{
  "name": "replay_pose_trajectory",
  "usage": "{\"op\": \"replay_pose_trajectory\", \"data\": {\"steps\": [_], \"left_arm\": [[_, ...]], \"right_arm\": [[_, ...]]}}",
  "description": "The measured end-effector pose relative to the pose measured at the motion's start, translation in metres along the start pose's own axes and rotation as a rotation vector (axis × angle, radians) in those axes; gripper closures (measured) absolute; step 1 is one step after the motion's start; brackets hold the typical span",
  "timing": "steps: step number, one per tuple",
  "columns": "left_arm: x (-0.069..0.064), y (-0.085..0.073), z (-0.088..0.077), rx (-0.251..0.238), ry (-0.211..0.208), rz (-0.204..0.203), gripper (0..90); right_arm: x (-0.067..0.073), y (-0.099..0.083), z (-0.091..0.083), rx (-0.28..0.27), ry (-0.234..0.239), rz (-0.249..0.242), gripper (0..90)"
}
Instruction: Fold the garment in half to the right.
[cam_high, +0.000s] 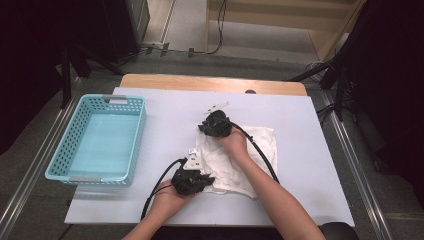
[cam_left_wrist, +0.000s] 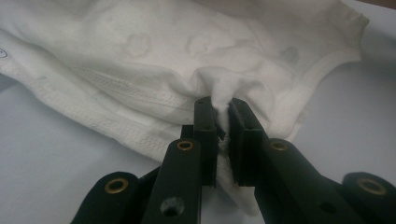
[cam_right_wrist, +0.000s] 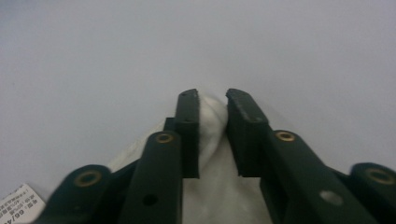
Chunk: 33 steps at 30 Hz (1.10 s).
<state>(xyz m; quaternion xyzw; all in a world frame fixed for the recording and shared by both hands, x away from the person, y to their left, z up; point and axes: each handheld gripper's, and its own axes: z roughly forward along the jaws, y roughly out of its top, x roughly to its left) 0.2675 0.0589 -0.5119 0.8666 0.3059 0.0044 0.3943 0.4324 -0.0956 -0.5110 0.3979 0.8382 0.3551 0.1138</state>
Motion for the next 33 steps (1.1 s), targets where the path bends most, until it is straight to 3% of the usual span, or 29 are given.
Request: {"op": "replay_pose_trajectory", "data": {"steps": [2, 5, 8, 12, 19, 28, 33], "left_arm": [[-0.001, 0.002, 0.000, 0.011, 0.005, -0.003, 84.2], [0.000, 0.005, -0.001, 0.027, -0.003, -0.024, 84.9], [0.001, 0.009, -0.003, 0.009, -0.029, -0.039, 84.9], [-0.001, 0.014, -0.011, -0.059, -0.048, -0.057, 84.9], [-0.011, 0.026, -0.018, -0.129, -0.057, -0.001, 84.8], [-0.019, 0.033, -0.014, -0.141, -0.087, 0.019, 84.7], [-0.023, 0.038, -0.011, -0.136, -0.089, 0.057, 84.8]], "right_arm": [[-0.006, 0.000, 0.000, 0.003, 0.035, 0.056, 83.0], [-0.010, 0.002, -0.001, 0.015, 0.062, 0.095, 85.0], [-0.015, 0.005, -0.006, 0.031, 0.097, 0.143, 85.1], [-0.022, 0.007, -0.019, 0.009, 0.104, 0.143, 85.1], [-0.033, 0.008, -0.044, -0.016, 0.114, 0.155, 85.1], [-0.039, 0.005, -0.064, -0.046, 0.126, 0.166, 85.0], [-0.043, 0.001, -0.076, -0.066, 0.132, 0.177, 85.0]]}}
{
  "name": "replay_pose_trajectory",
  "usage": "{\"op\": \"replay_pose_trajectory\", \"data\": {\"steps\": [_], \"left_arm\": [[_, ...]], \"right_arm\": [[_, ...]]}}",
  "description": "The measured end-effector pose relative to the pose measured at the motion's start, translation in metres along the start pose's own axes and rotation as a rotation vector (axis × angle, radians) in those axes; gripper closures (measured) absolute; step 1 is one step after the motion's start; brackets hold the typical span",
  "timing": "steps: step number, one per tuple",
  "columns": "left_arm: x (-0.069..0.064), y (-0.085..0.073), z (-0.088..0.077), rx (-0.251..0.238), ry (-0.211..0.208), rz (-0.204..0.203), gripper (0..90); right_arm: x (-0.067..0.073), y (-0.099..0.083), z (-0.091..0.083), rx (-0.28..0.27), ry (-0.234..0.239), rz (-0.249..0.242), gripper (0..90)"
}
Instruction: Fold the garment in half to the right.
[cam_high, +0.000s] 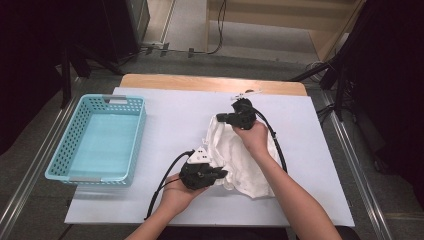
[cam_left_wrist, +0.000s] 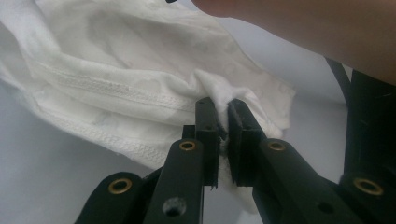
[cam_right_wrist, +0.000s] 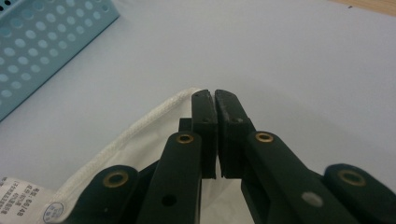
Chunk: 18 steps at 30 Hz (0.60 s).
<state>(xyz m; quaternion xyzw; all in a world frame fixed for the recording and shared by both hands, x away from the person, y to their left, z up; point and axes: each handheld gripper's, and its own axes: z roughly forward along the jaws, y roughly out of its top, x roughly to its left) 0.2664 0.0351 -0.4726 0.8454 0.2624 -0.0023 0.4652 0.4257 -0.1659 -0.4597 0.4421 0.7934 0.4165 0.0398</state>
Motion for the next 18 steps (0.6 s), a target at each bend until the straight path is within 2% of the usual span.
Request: {"op": "replay_pose_trajectory", "data": {"steps": [7, 18], "left_arm": [[-0.003, 0.005, 0.008, 0.007, -0.018, 0.018, 84.7], [-0.009, 0.015, 0.021, 0.020, -0.054, 0.054, 84.7]], "right_arm": [[-0.012, -0.006, -0.017, -0.032, 0.002, 0.039, 85.0], [-0.024, -0.015, -0.039, -0.033, -0.026, 0.044, 85.1]]}}
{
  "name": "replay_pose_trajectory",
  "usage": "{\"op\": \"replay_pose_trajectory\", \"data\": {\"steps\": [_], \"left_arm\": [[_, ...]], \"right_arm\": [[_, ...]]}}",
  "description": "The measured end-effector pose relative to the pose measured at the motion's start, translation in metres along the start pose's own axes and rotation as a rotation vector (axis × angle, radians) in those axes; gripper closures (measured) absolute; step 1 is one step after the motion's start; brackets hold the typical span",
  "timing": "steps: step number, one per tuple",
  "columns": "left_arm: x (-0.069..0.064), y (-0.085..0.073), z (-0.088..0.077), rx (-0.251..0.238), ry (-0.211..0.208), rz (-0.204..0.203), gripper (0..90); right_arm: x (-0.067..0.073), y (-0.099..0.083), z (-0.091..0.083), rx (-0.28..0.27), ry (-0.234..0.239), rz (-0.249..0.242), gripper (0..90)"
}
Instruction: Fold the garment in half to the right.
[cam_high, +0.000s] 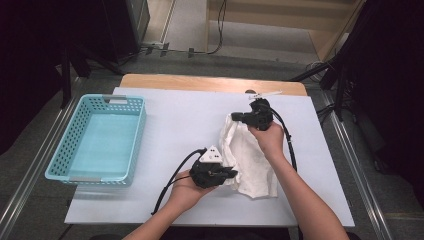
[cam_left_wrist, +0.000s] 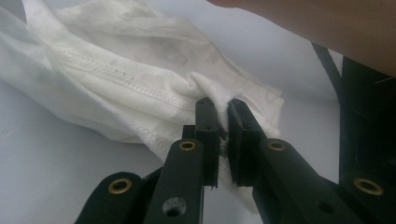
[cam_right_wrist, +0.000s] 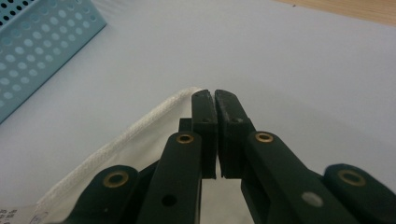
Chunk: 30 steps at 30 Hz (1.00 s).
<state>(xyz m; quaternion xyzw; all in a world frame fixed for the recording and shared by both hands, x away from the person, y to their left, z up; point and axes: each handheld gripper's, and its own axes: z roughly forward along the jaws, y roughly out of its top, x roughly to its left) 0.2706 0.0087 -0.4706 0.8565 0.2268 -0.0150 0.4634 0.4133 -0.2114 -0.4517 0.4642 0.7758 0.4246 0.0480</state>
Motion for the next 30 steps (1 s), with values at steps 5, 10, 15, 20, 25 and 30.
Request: {"op": "replay_pose_trajectory", "data": {"steps": [5, 10, 15, 20, 25, 30], "left_arm": [[-0.004, 0.004, 0.004, 0.014, -0.004, 0.029, 84.7], [-0.006, 0.010, 0.009, 0.023, -0.015, 0.043, 84.7], [-0.007, 0.016, 0.013, 0.022, -0.034, 0.040, 84.7], [-0.008, 0.020, 0.017, 0.038, -0.052, 0.043, 84.7], [-0.009, 0.026, 0.022, 0.058, -0.069, 0.044, 84.7], [-0.011, 0.031, 0.023, 0.084, -0.082, 0.064, 84.7]], "right_arm": [[-0.008, -0.007, -0.010, -0.005, -0.012, 0.015, 85.1], [-0.017, -0.013, -0.021, -0.013, -0.024, 0.034, 85.1], [-0.022, -0.021, -0.028, -0.023, -0.027, 0.042, 85.1], [-0.029, -0.026, -0.034, -0.036, -0.023, 0.057, 85.1], [-0.034, -0.030, -0.040, -0.043, -0.037, 0.068, 85.1], [-0.039, -0.031, -0.042, -0.049, -0.052, 0.078, 85.1]]}}
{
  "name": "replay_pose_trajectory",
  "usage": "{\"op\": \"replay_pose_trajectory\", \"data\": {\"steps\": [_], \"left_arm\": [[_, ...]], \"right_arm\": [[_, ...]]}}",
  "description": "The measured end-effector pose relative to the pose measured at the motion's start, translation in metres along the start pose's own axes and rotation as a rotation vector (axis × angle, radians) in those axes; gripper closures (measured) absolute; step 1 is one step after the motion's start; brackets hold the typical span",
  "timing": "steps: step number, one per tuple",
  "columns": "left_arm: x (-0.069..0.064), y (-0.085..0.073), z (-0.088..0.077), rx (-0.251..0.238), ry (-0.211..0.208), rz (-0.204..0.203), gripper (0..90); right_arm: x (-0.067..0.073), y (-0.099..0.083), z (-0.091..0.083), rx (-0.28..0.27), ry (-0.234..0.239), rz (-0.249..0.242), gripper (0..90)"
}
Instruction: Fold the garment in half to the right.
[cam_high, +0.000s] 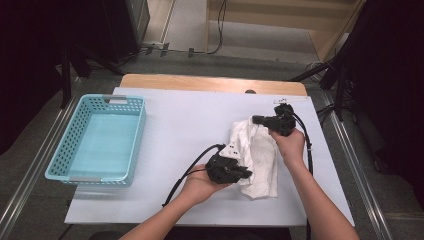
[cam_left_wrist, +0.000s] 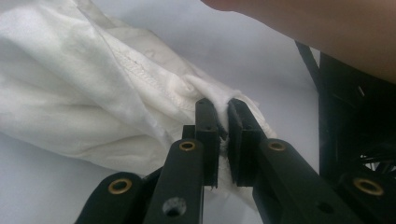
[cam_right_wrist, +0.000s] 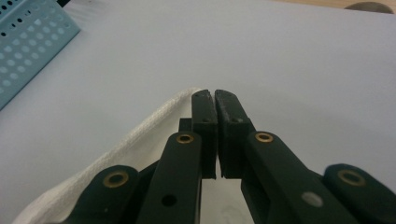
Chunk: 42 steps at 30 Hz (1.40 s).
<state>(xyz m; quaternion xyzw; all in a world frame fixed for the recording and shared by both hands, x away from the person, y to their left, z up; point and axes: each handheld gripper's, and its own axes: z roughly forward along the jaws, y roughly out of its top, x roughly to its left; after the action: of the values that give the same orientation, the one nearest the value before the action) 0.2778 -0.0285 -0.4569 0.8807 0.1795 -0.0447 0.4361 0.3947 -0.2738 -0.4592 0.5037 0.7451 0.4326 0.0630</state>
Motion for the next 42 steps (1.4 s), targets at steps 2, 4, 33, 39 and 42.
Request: {"op": "replay_pose_trajectory", "data": {"steps": [2, 4, 33, 39, 42], "left_arm": [[0.000, 0.001, 0.000, 0.002, -0.004, -0.006, 84.6], [0.000, 0.004, 0.001, 0.012, -0.009, 0.002, 84.7], [-0.009, 0.023, 0.038, 0.083, -0.065, 0.015, 84.4], [-0.011, 0.024, 0.045, 0.090, -0.070, 0.017, 84.3], [-0.010, 0.022, 0.051, 0.094, -0.082, 0.007, 84.2]], "right_arm": [[-0.003, 0.000, -0.002, -0.006, 0.001, 0.011, 85.1], [-0.004, 0.000, -0.003, -0.004, -0.002, 0.017, 85.1], [-0.026, -0.014, -0.024, -0.010, -0.047, 0.070, 85.0], [-0.030, -0.018, -0.026, 0.002, -0.064, 0.075, 85.0], [-0.030, -0.020, -0.024, 0.016, -0.075, 0.071, 85.0]]}}
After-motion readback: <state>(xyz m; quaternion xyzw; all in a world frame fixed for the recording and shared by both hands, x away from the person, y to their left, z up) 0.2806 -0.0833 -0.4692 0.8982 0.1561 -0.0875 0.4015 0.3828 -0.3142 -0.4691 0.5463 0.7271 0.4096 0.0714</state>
